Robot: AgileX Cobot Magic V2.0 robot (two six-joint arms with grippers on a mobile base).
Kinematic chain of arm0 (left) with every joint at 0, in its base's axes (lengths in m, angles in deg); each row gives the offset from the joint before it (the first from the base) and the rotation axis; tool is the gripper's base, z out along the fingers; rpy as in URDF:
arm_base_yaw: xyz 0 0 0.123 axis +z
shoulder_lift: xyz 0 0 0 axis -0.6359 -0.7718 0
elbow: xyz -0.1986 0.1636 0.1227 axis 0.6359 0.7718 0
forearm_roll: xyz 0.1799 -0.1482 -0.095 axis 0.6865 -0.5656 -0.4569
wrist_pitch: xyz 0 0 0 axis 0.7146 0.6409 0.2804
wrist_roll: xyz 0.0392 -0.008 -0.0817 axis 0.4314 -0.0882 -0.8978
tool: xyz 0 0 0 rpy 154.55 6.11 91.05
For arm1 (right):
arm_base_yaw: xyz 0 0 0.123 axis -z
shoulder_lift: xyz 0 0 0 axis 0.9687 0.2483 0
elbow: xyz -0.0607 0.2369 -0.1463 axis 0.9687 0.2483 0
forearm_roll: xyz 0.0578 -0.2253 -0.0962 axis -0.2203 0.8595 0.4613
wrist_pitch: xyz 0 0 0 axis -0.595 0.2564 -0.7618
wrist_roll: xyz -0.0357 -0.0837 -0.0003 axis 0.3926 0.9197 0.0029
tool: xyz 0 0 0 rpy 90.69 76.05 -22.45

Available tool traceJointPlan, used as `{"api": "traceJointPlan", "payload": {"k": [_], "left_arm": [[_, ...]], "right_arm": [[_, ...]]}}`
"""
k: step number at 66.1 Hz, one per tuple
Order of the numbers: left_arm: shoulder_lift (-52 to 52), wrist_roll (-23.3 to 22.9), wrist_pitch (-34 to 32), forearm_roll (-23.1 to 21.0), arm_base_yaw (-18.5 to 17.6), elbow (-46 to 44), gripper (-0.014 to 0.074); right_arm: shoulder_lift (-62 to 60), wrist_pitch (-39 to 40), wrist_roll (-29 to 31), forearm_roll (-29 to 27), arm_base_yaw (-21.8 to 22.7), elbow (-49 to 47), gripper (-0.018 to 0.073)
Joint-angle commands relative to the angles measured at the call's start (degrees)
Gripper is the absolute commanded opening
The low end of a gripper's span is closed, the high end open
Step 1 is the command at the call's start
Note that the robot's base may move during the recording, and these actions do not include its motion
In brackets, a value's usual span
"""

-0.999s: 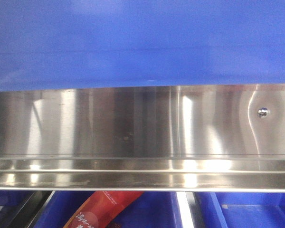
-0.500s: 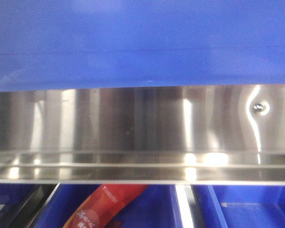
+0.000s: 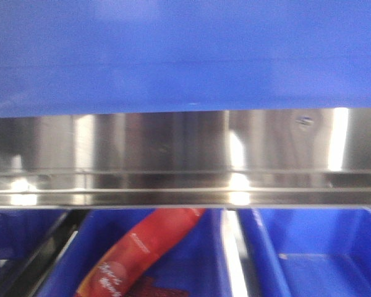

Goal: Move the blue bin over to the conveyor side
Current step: 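Pull the held blue bin back away from the rack with both grippers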

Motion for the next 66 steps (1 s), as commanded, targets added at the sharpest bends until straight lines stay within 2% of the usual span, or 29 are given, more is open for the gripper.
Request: {"api": "traceJointPlan", "payload": {"k": [1,66], "left_arm": [[1.16,0.72,-5.14,1.4,-0.14,-0.6,-0.0018],[1.16,0.72,-5.12,1.52,-0.14,-0.6,-0.0018]], "right_arm": [[-1.25,5.7,0.49,3.5,0.31,-0.72,-0.0088],[-1.25,5.7,0.49,3.5,0.31,-0.72,-0.0088]]}}
